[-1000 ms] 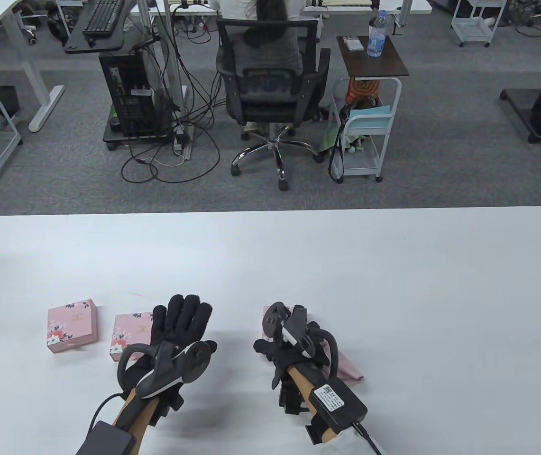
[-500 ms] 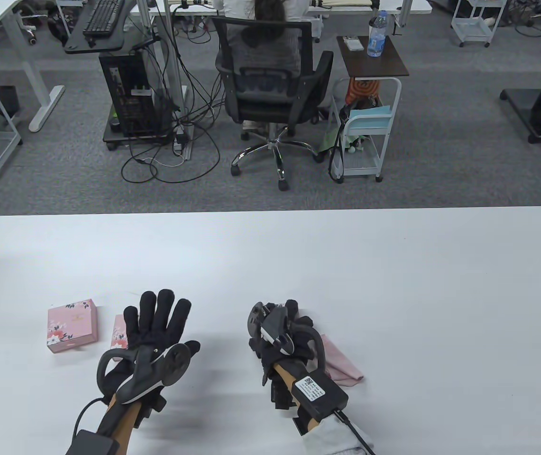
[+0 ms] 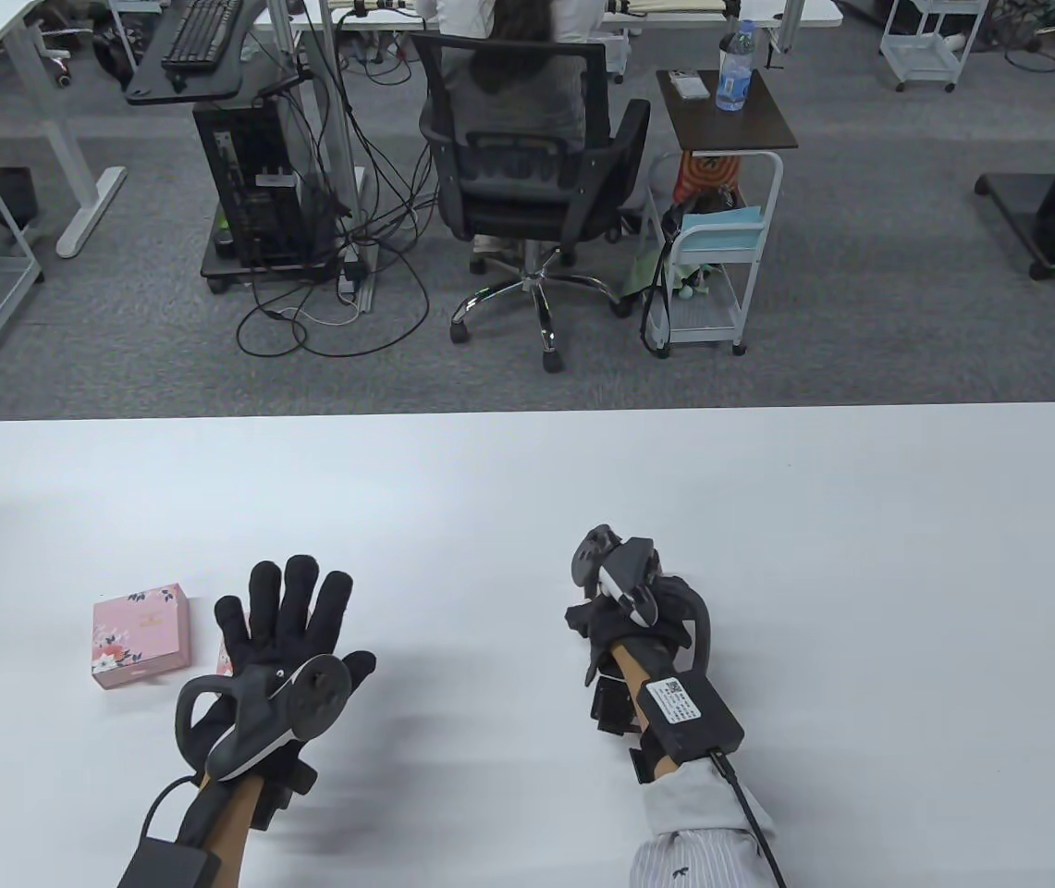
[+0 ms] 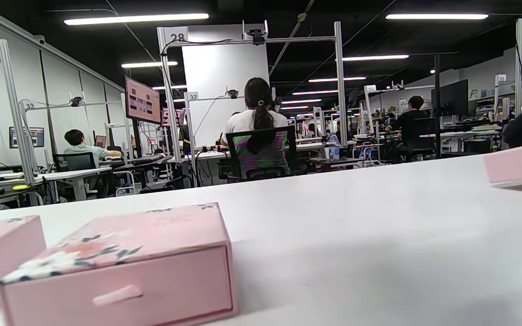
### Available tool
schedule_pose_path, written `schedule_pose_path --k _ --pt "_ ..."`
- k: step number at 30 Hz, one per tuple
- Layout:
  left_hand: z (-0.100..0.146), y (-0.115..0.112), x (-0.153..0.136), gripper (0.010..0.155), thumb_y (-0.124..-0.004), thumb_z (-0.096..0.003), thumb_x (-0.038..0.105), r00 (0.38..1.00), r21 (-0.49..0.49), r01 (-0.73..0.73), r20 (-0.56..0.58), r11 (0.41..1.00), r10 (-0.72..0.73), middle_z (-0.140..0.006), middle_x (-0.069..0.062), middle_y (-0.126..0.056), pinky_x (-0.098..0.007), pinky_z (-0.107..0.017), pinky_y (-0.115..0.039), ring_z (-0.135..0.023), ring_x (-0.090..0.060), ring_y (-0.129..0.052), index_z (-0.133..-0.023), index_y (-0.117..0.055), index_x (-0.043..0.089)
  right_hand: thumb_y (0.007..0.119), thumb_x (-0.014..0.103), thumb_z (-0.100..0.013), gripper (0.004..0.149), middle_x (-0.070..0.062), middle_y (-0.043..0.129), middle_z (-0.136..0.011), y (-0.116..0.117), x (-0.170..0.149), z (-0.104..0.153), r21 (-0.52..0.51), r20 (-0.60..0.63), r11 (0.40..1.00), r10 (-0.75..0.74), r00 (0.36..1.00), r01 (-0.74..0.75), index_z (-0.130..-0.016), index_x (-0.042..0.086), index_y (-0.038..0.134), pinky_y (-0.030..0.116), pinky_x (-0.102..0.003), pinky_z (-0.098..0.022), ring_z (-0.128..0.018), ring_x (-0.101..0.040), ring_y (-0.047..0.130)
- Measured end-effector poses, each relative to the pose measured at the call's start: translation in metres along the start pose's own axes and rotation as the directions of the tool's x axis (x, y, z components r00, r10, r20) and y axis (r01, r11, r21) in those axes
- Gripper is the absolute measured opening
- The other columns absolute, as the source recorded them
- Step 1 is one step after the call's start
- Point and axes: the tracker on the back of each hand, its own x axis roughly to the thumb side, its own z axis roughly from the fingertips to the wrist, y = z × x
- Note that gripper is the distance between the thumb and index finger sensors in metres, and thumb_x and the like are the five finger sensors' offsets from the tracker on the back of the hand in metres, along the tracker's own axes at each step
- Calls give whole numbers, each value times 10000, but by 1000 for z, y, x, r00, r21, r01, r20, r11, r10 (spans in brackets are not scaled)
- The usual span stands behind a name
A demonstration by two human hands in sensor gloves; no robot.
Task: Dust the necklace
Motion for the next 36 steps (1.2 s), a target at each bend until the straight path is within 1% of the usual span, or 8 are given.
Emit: schedule_pose_path --k 6,13,15,19,22,25,29,36 --pt "1 1 -1 837 -397 -497 641 1000 -7 9 -8 1000 -9 -1291 -134 -58 -730 -776 -197 -1154 -515 -92 -1208 -123 293 753 628 -437 781 -20 147 -1238 -4 -27 -10 38 -18 998 -43 999 44 -1044 497 279 410 -605 -822 -1142 -494 363" --pt "1 2 0 833 -397 -498 639 1000 -13 11 -6 1000 -11 -1294 -130 -73 -723 -781 -197 -1158 -511 -104 -1211 -141 293 759 581 -452 777 8 85 -1224 -1 -33 -8 76 5 997 -23 1000 23 -1017 542 227 302 -600 -851 -1167 -459 255" --pt "1 2 0 831 -397 -497 640 1000 -11 11 -4 1000 -11 -1296 -125 -78 -720 -783 -199 -1161 -508 -110 -1210 -145 297 711 591 -460 721 11 120 -1229 -3 -34 -3 59 22 998 -29 999 27 -1020 548 258 222 -587 -859 -1171 -387 123" --pt "0 1 0 827 -398 -497 640 1000 -15 11 -2 1000 -12 -1300 -121 -94 -716 -787 -203 -1166 -504 -123 -1212 -161 297 623 617 -471 696 1 101 -1226 -6 -36 13 -6 109 999 -46 993 47 -1032 529 219 236 -577 -854 -1163 -385 117" --pt "1 1 0 825 -399 -497 639 1000 -26 25 -1 999 -25 -1303 -117 -112 -714 -789 -206 -1171 -499 -135 -1213 -172 300 575 627 -474 705 -13 93 -1222 -6 -39 30 -101 180 990 -79 980 99 -1043 498 179 237 -579 -848 -1162 -361 113" --pt "1 -2 0 823 -400 -497 639 1000 -40 28 -2 999 -28 -1306 -113 -134 -711 -792 -213 -1176 -495 -157 -1214 -185 297 564 637 -471 726 -29 93 -1219 -4 -44 46 -182 242 971 -108 964 154 -1048 473 155 243 -587 -839 -1153 -370 112" --pt "-2 -6 -1 813 -416 -500 634 998 -74 60 -11 995 -61 -1312 -109 -217 -704 -798 -247 -1192 -475 -243 -1217 -248 291 562 652 -469 748 -52 78 -1216 -3 -50 65 -220 293 965 -73 953 142 -1055 457 141 227 -596 -832 -1140 -403 99" --pt "-14 -15 -20 807 -470 -511 640 979 -228 128 -127 965 -160 -1315 -105 -300 -683 -818 -360 -1200 -451 -362 -1221 -307 294 579 655 -471 765 -67 98 -1224 -7 -64 89 -288 375 950 -1 927 118 -1069 443 151 218 -603 -829 -1140 -419 101"
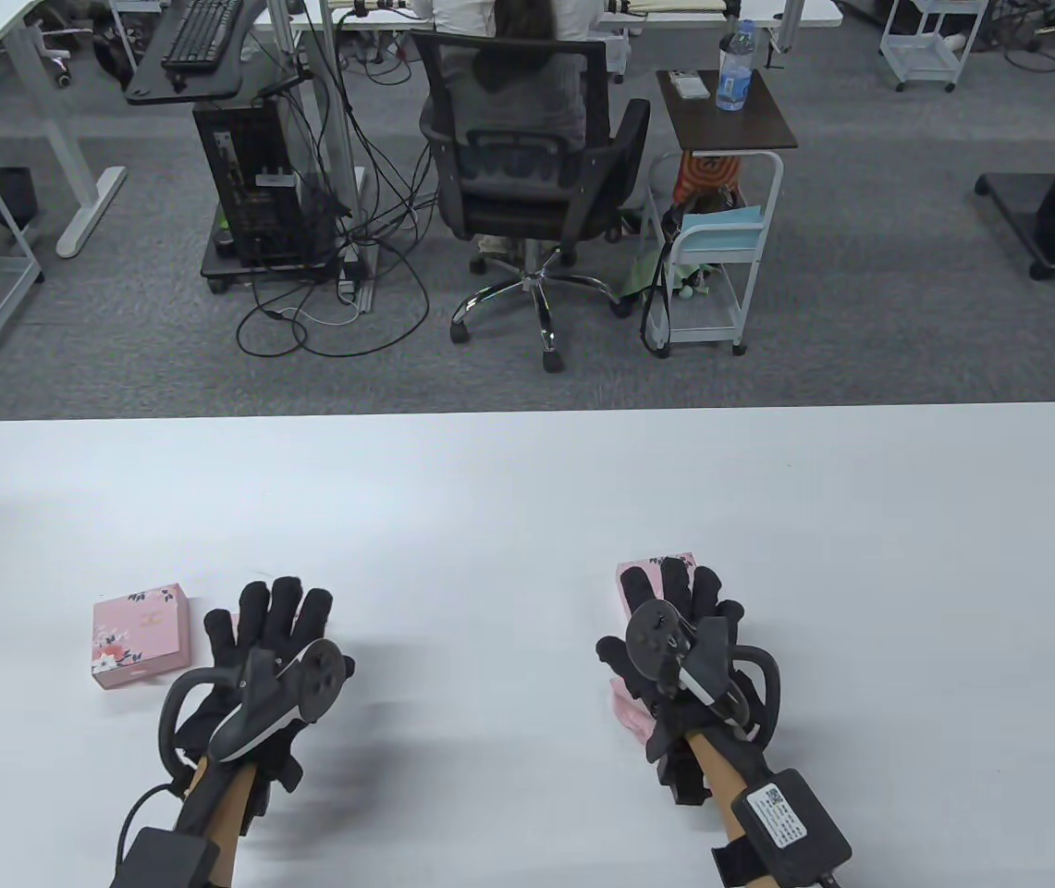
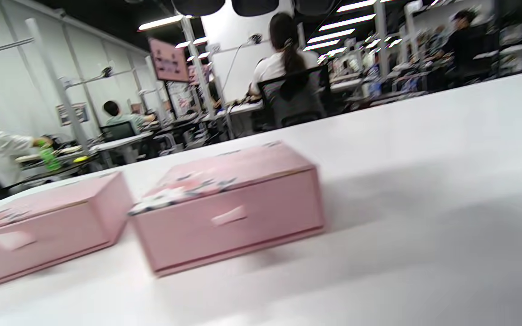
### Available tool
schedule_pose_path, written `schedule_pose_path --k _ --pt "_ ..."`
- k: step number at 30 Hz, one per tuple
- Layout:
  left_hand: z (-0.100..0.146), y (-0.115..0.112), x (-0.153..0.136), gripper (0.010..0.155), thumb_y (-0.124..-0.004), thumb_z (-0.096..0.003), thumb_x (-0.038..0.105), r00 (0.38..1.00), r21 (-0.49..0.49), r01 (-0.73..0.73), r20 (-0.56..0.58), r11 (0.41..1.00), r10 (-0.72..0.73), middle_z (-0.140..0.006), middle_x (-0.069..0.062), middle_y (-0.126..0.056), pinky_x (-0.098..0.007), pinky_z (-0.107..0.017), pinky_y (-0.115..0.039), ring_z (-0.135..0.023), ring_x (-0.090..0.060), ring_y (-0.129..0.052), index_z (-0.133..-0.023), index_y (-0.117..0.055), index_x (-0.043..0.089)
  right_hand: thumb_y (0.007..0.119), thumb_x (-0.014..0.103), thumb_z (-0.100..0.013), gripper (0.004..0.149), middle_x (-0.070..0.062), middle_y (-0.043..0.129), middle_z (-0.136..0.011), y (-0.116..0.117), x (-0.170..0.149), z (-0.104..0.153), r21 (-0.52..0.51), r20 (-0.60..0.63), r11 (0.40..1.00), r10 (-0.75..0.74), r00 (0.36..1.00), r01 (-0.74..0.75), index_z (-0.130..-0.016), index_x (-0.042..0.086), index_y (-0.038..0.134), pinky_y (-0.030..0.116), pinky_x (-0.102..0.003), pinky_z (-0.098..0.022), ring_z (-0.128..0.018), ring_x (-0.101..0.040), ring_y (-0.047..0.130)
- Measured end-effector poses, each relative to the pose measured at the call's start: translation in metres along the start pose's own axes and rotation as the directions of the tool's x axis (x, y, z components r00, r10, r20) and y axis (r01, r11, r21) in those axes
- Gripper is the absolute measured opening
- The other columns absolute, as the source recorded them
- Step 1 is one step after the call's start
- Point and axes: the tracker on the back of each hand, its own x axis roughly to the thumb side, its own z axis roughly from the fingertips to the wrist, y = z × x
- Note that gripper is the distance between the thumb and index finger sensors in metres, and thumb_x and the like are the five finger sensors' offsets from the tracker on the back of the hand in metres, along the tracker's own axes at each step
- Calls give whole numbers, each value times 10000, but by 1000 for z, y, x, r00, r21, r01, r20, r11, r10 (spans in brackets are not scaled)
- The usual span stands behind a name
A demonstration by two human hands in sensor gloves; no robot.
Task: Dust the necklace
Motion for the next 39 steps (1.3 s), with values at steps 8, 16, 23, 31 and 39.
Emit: schedule_pose_path --k 8,16,23,31,39 --pt "-29 -14 -20 813 -553 -497 639 981 -93 58 -182 994 -74 -1283 -94 -469 -627 -821 -491 -1162 -407 -565 -1205 -413 267 583 652 -471 766 -68 89 -1223 -2 -7 7 -23 22 999 -46 999 46 -1069 444 151 215 -598 -833 -1139 -421 97" --pt "-46 -27 -20 979 -521 -436 736 973 -262 1 -223 965 -61 -1291 -165 -427 -594 -782 -618 -1100 -448 -680 -1234 -281 222 582 653 -473 768 -71 82 -1221 -4 -5 8 -37 33 999 -34 999 35 -1069 442 145 215 -601 -830 -1135 -426 88" --pt "-55 -37 -15 1044 -496 -430 767 965 -357 -40 -254 933 -56 -1305 -219 -262 -614 -753 -652 -1094 -520 -652 -1228 -123 205 581 653 -474 769 -74 77 -1221 -3 -2 10 -41 44 999 -11 999 13 -1068 443 140 215 -604 -829 -1133 -431 88" --pt "-60 -47 -18 1054 -536 -448 760 961 -388 -114 -276 915 2 -1297 -238 -199 -597 -747 -672 -1089 -508 -657 -1219 -85 200 582 652 -475 767 -77 74 -1220 -5 -1 12 -34 42 999 -3 999 4 -1067 445 140 217 -604 -829 -1131 -438 93" --pt "-61 -38 -10 1037 -585 -467 763 956 -367 -108 -295 924 -5 -1275 -263 -215 -530 -694 -761 -1045 -516 -701 -1227 -171 191 582 651 -475 766 -78 75 -1220 -4 0 12 -34 46 999 7 999 -5 -1067 445 142 221 -606 -827 -1131 -440 97"
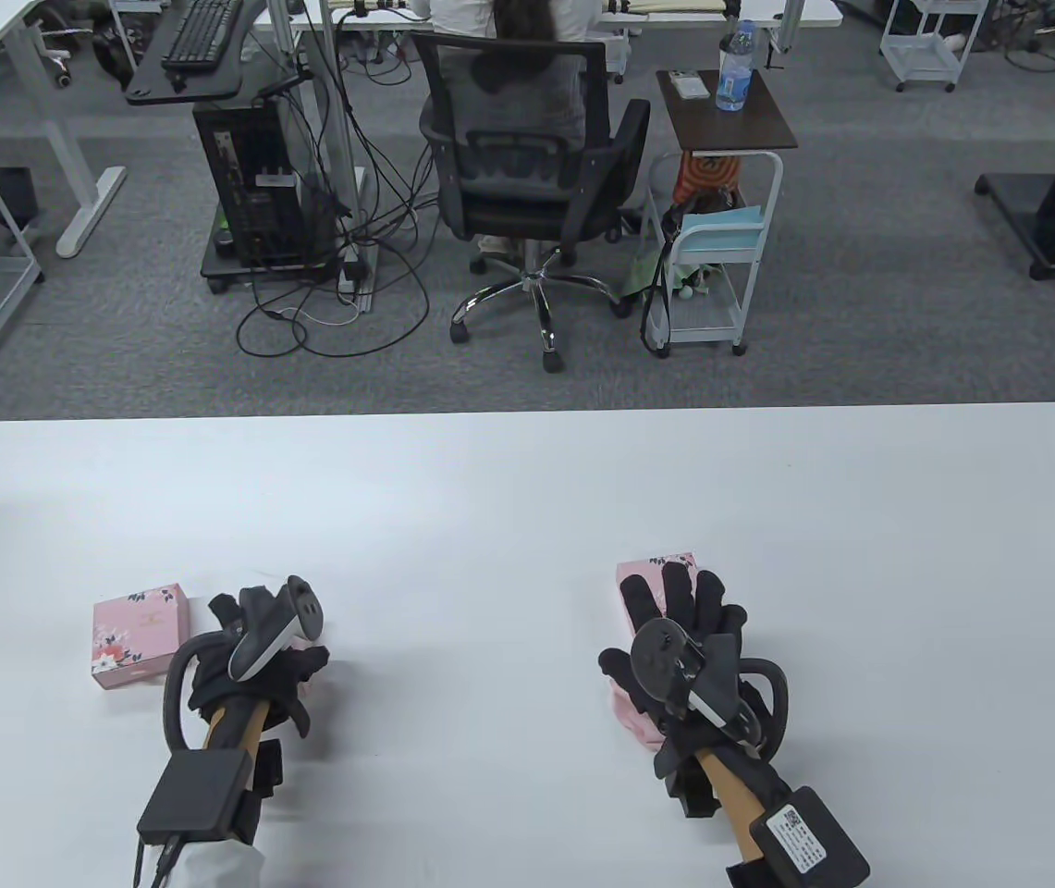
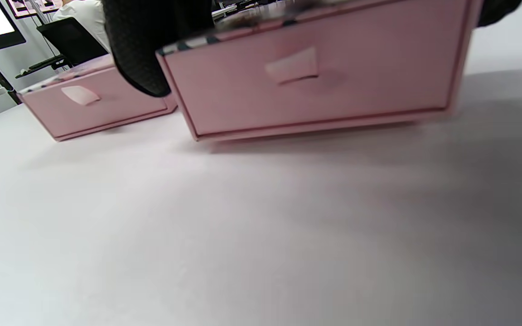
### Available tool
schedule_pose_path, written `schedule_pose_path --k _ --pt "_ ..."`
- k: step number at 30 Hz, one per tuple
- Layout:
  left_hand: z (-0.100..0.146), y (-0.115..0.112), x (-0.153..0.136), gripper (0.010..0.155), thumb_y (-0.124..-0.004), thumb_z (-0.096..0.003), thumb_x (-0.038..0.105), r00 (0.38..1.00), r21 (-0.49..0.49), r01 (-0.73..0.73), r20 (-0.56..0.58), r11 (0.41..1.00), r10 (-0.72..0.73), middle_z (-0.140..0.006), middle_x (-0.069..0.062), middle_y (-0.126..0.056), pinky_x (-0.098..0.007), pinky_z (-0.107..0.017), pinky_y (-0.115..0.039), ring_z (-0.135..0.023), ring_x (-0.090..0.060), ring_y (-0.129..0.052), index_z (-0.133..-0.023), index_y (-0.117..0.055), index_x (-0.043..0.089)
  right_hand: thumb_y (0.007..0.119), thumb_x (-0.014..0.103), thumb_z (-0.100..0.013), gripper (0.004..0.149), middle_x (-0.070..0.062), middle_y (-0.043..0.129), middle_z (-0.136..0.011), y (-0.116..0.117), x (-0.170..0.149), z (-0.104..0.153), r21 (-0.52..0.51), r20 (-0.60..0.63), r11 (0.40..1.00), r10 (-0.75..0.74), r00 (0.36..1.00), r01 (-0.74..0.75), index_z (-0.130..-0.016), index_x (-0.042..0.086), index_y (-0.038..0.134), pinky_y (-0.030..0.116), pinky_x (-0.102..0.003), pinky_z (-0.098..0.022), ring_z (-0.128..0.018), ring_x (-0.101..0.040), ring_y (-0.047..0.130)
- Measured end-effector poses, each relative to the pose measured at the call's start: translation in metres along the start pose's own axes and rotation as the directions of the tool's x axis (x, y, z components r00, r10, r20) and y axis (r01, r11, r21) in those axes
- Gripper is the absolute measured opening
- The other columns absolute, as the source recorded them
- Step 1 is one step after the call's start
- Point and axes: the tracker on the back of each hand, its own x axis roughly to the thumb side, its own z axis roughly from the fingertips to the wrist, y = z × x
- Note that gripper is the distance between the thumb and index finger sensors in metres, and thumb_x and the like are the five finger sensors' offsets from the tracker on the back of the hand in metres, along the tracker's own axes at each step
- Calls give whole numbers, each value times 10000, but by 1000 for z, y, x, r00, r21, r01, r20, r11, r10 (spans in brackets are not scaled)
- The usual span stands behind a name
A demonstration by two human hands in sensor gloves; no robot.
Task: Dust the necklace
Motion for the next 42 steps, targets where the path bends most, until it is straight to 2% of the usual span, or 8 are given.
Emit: schedule_pose_path --k 6,9,12,20,27,34,37,42 --pt "15 20 27 997 -543 -486 773 998 -20 55 8 998 -54 -1280 -250 -274 -520 -675 -766 -1027 -524 -713 -1234 -233 190 584 650 -475 768 -83 78 -1218 0 -1 2 0 -9 1000 13 1000 -13 -1068 440 144 223 -605 -827 -1131 -440 100" --pt "26 28 53 990 -515 -496 778 997 -53 69 38 996 -67 -1280 -253 -287 -511 -664 -769 -1013 -525 -721 -1238 -232 187 584 649 -475 769 -86 83 -1218 1 -1 4 2 -10 1000 13 1000 -13 -1070 435 146 226 -605 -827 -1131 -439 103" --pt "37 32 82 985 -493 -496 788 992 -21 101 73 995 -99 -1280 -248 -310 -494 -650 -779 -995 -516 -741 -1241 -246 192 584 649 -475 771 -89 82 -1217 2 -1 5 5 -7 1000 21 1000 -21 -1071 433 145 228 -606 -826 -1129 -442 105" --pt "60 30 148 975 -460 -494 804 980 18 144 137 989 -145 -1285 -231 -323 -462 -646 -783 -980 -491 -760 -1243 -267 210 585 647 -477 769 -93 83 -1217 2 1 4 0 4 1000 27 1000 -27 -1072 431 148 228 -606 -825 -1128 -446 107" --pt "74 21 185 970 -438 -497 809 968 40 168 184 985 -172 -1284 -233 -319 -449 -647 -786 -981 -481 -764 -1244 -258 217 585 646 -477 768 -95 84 -1216 3 1 5 4 9 1000 29 1000 -29 -1073 430 151 227 -608 -824 -1127 -447 106" --pt "74 12 196 969 -403 -502 806 964 67 176 190 982 -186 -1277 -253 -309 -431 -647 -791 -983 -467 -768 -1241 -228 204 586 645 -477 769 -96 85 -1217 4 2 5 13 10 999 33 999 -33 -1073 429 152 228 -607 -825 -1126 -447 106" --pt "74 11 193 954 -396 -502 784 964 60 151 211 987 -161 -1280 -247 -299 -430 -648 -790 -997 -462 -759 -1240 -217 206 586 645 -477 769 -97 84 -1216 4 3 5 18 12 999 37 999 -38 -1073 428 152 228 -608 -824 -1126 -449 105" --pt "78 17 181 915 -380 -510 744 958 125 107 252 986 -136 -1283 -238 -307 -467 -684 -758 -1030 -469 -727 -1238 -241 208 586 645 -477 769 -97 85 -1216 5 4 6 21 15 999 43 999 -43 -1073 428 151 229 -607 -825 -1126 -449 107"
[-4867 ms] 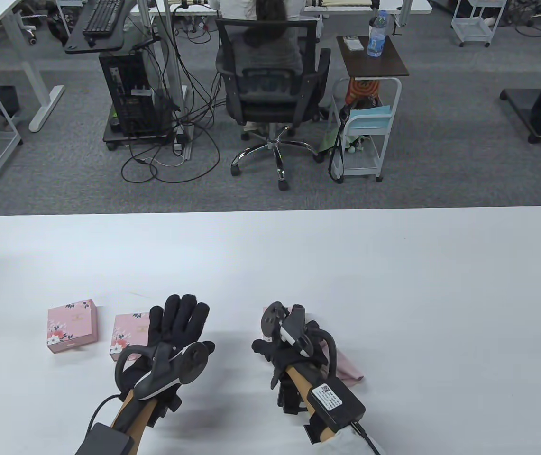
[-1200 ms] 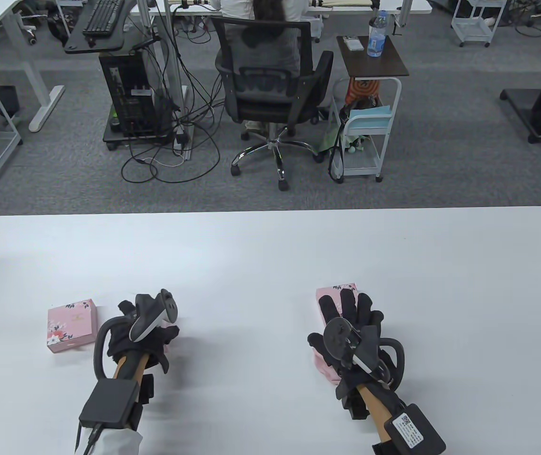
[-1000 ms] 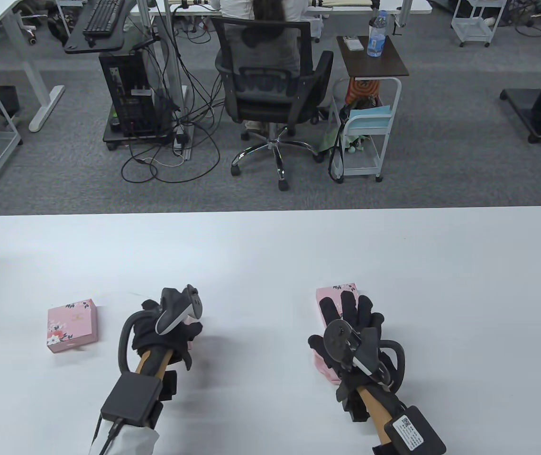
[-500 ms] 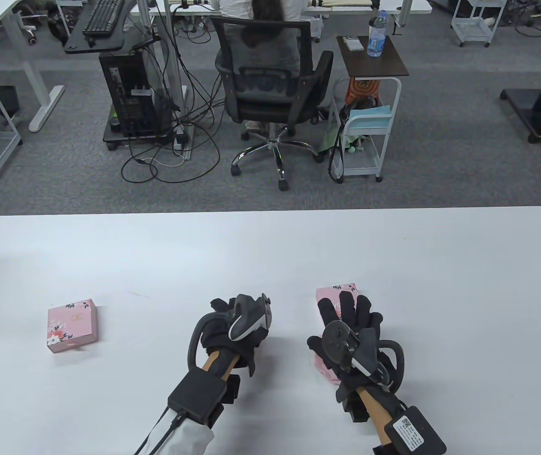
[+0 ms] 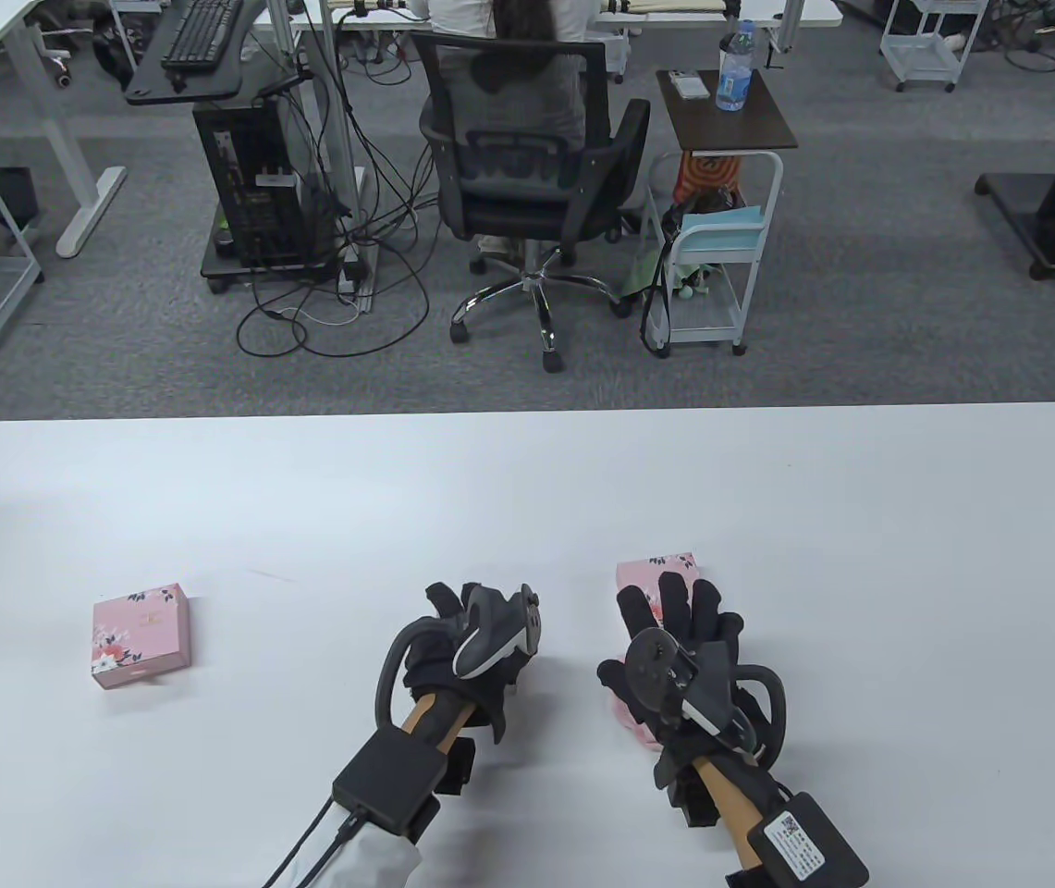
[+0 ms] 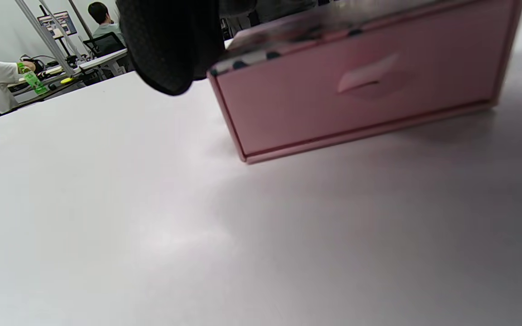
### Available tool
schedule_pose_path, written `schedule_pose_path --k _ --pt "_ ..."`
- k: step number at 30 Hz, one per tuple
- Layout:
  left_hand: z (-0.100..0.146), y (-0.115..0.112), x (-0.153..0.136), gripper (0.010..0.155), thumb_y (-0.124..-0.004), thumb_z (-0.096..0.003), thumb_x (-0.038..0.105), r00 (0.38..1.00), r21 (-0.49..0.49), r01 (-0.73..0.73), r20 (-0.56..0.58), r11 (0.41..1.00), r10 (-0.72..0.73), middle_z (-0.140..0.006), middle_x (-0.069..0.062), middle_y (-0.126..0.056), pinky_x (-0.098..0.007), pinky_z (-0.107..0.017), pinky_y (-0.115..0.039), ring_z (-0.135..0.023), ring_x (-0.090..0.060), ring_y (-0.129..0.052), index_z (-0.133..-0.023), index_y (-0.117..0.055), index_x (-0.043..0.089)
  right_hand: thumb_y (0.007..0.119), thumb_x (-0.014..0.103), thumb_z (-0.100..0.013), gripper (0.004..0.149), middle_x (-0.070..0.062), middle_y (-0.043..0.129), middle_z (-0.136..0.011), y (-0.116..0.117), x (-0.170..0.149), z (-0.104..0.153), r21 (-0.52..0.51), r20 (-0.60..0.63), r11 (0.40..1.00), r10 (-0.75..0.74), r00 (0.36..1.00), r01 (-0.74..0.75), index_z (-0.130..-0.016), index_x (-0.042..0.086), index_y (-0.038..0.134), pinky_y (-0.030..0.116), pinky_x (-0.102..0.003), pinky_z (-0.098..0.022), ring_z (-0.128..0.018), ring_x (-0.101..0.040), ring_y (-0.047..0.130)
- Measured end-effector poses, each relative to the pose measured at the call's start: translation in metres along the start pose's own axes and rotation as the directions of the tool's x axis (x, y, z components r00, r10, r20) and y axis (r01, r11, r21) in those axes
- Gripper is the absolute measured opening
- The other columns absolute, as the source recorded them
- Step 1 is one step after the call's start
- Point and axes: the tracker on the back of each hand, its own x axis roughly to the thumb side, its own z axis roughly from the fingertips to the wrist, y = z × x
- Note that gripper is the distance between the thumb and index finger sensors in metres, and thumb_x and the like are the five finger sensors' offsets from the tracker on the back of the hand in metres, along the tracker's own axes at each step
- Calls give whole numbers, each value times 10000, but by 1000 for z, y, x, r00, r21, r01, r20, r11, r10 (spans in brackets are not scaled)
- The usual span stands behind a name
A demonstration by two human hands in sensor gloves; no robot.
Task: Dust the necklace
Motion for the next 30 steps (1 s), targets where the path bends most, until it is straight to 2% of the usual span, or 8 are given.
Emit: schedule_pose_path --k 3,7,10,19,21,23,26,30 --pt "1 -1 -11 829 -422 -545 656 997 68 -23 69 997 18 -1293 -195 -304 -539 -787 -626 -1125 -460 -587 -1230 -243 224 586 645 -477 769 -97 85 -1216 1 1 0 1 4 1000 1 1000 -1 -1072 428 150 231 -607 -825 -1125 -449 108" --pt "0 -7 -29 761 -478 -565 562 987 119 -34 159 992 15 -1294 -126 -322 -544 -845 -486 -1178 -396 -485 -1212 -220 257 585 646 -477 773 -97 84 -1215 3 4 1 6 11 1000 5 1000 -5 -1072 425 145 233 -606 -825 -1125 -449 109" --pt "-1 -12 -44 779 -497 -556 559 964 74 -78 259 994 57 -1299 -113 -243 -558 -856 -361 -1197 -409 -363 -1203 -168 274 584 648 -477 787 -102 85 -1214 4 6 1 14 18 1000 4 1000 -5 -1074 409 131 236 -605 -825 -1125 -449 112" --pt "-7 -22 -63 682 -524 -557 504 954 53 -109 287 993 89 -1304 -13 -324 -538 -848 -280 -1205 -373 -322 -1180 -276 380 584 650 -476 813 -122 112 -1210 7 17 5 20 64 999 -36 997 35 -1082 364 125 292 -600 -824 -1124 -456 154" --pt "-8 -24 -61 661 -525 -556 501 954 42 -96 290 995 79 -1302 0 -346 -533 -848 -275 -1207 -361 -328 -1173 -312 400 593 646 -473 808 -130 181 -1210 5 21 7 -9 92 998 -67 993 69 -1093 337 178 374 -577 -820 -1125 -453 249" --pt "-9 -24 -59 662 -521 -555 502 954 48 -104 286 993 86 -1303 3 -345 -531 -850 -271 -1211 -353 -329 -1174 -310 401 604 637 -473 789 -146 338 -1194 3 24 9 -50 114 990 -125 986 132 -1101 292 275 533 -524 -781 -1088 -420 494" --pt "-10 -25 -55 658 -509 -558 505 955 32 -103 281 994 90 -1304 6 -325 -531 -852 -263 -1213 -351 -323 -1173 -299 402 622 608 -482 713 -141 676 -1053 0 31 9 -83 138 962 -247 959 260 -1059 214 478 757 -399 -617 -852 -329 861" --pt "-12 -24 -51 660 -506 -556 512 959 20 -106 267 994 97 -1306 12 -315 -535 -853 -257 -1216 -350 -318 -1172 -292 410 629 577 -498 600 -129 900 -825 5 42 5 -27 89 895 -442 893 445 -947 182 675 851 -317 -434 -587 -254 1019"
